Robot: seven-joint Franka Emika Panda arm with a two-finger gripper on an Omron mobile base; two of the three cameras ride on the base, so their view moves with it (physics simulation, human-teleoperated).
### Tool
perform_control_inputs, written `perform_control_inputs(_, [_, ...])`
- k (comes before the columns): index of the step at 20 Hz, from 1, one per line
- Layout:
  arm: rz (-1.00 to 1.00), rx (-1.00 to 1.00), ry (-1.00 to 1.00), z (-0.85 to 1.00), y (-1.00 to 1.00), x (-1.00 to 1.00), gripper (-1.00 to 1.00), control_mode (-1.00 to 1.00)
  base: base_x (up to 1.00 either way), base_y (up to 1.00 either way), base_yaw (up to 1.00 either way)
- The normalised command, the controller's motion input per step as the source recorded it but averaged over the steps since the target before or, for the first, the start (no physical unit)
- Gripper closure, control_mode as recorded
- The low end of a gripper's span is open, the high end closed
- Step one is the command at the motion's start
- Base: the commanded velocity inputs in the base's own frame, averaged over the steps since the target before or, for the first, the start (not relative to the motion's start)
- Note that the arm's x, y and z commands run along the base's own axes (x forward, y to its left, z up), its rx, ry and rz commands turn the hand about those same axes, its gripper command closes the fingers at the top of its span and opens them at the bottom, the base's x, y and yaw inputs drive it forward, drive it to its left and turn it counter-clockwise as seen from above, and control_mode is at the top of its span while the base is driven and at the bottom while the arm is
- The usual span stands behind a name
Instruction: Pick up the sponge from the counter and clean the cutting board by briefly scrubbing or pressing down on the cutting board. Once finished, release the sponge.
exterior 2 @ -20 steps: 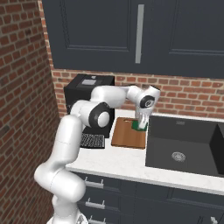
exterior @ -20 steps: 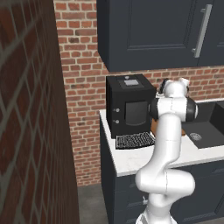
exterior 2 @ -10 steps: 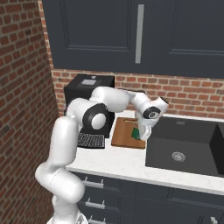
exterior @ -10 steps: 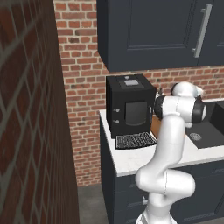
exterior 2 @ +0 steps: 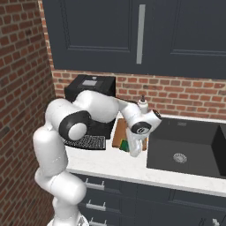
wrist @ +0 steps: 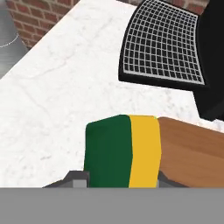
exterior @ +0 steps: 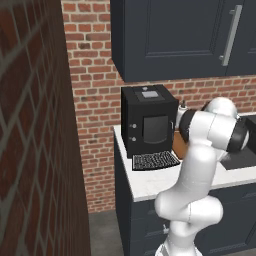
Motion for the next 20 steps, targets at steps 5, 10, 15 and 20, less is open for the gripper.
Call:
perform_control_inputs(5, [0.13, 0.00, -0.14, 0.01, 0.36, -1.00, 1.00, -1.00, 0.00, 0.00, 0.00])
perform_control_inputs(10, [0.12, -0.05, -0.03, 0.00, 0.16, -0.38, 1.00, -1.00, 0.00, 0.00, 0.00])
perform_control_inputs(15, [0.09, -0.24, 0.16, 0.00, 0.13, 0.78, -1.00, -1.00, 0.00, 0.00, 0.00])
perform_control_inputs(20, [0.07, -0.07, 0.09, 0.00, 0.00, 0.55, -1.00, -1.00, 0.00, 0.00, 0.00])
